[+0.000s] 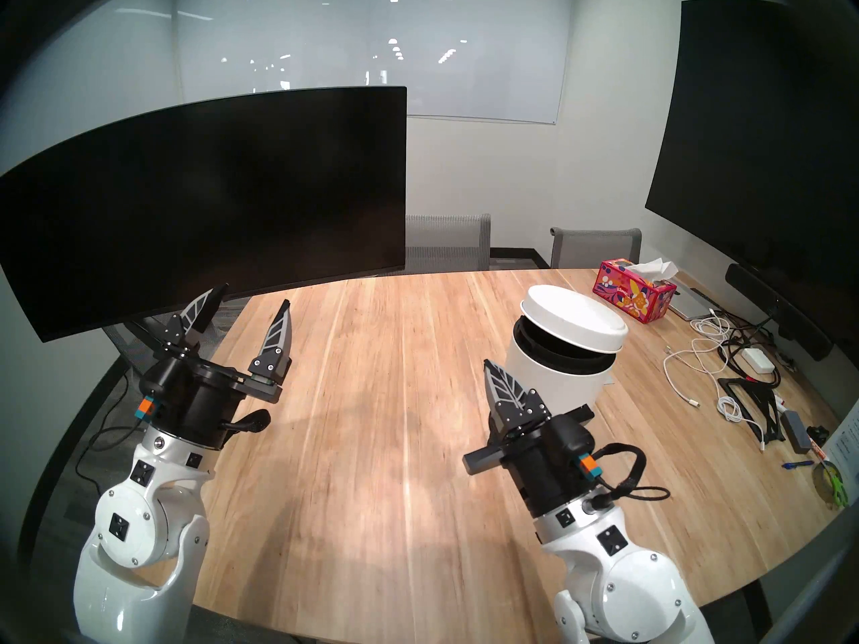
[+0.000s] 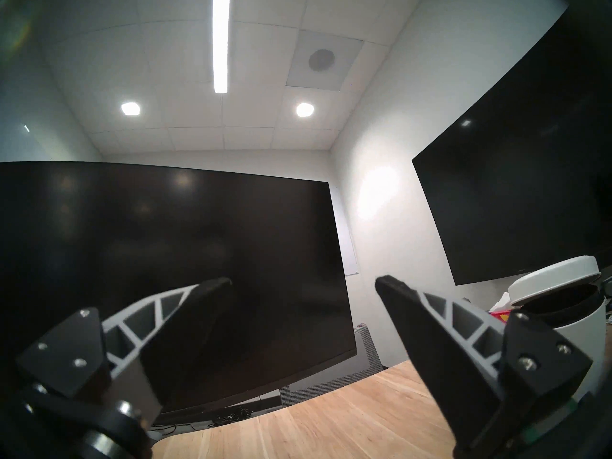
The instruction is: Peel the sticky note off the monitor, open the trash can lid and drop the sticker into the trash can
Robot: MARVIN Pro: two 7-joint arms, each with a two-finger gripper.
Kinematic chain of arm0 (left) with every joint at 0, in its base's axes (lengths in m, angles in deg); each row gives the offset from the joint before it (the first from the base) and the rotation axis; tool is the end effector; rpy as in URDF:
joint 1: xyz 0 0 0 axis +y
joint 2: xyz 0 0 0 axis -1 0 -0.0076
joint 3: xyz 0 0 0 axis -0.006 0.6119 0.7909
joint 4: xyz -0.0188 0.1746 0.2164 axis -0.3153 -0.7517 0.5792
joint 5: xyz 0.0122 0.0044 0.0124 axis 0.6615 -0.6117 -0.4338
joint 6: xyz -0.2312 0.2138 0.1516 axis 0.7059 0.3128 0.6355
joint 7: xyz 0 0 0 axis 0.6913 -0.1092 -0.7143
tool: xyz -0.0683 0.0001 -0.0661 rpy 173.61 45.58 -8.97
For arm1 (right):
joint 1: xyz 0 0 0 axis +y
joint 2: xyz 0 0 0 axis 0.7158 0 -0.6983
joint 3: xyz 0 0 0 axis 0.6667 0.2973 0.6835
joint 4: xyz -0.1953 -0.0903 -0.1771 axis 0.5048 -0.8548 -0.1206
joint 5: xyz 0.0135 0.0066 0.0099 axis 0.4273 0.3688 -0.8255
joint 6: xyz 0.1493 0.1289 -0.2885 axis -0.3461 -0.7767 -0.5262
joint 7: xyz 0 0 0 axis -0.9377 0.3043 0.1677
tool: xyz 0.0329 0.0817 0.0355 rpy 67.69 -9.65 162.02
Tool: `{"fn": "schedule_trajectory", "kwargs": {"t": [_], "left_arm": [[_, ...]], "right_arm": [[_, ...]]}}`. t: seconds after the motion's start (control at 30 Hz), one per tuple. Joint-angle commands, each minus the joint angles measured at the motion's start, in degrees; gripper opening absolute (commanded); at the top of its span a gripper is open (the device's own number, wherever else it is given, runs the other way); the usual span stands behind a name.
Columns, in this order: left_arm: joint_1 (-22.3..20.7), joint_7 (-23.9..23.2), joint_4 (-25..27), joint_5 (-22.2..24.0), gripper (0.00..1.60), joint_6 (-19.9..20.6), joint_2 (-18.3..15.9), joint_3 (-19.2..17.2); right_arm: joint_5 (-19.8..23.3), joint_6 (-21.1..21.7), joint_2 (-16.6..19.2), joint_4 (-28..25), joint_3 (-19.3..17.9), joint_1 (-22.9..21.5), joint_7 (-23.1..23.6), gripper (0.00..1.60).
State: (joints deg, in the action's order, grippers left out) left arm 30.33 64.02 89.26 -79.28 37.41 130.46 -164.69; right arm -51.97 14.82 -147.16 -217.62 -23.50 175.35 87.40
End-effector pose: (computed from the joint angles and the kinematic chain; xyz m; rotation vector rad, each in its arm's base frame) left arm 0.3012 -0.0001 -0.1358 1.4681 -0.3829 2.6547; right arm 0.2680 0.0388 -0.1724 -1.7262 -0.4617 -2.3400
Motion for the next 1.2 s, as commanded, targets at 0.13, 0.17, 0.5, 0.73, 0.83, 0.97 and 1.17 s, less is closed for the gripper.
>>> {"fn": "schedule_trajectory", "kwargs": {"t": [0.13,0.17,0.5,0.73,0.83,0.97,1.17], "left_arm": [[3.38,-0.99,4.18,3.28,1.6,-1.55,0.23,0.5],[3.63,-1.06,4.41,3.4,1.6,-1.56,0.23,0.39],[6.08,-2.05,5.82,5.42,1.6,-1.33,0.11,-0.88],[6.84,-2.43,5.84,6.23,1.6,-1.62,0.47,-1.72],[7.26,-3.5,5.82,5.74,1.6,-3.14,-0.28,-2.28],[7.79,-3.66,6.1,5.94,1.6,-3.0,0.09,-2.4],[7.87,-4.04,6.09,6.02,1.6,-3.12,0.33,-2.55]], "right_arm": [[2.03,-0.93,0.31,-2.48,-1.29,-0.96,0.84,0.0],[2.15,-0.93,0.32,-2.53,-1.37,-0.9,0.95,0.0],[1.78,-1.17,-0.01,-2.62,-1.44,-0.21,1.53,0.0],[1.31,-1.92,-0.87,-2.62,-1.32,0.88,1.01,0.0],[1.01,-0.98,-0.83,-2.62,-1.22,1.07,0.96,0.0],[1.32,-1.63,-1.23,-2.62,-0.89,1.15,0.63,0.61],[1.2,-1.68,-1.19,-2.62,-0.78,1.2,0.42,0.61]]}}
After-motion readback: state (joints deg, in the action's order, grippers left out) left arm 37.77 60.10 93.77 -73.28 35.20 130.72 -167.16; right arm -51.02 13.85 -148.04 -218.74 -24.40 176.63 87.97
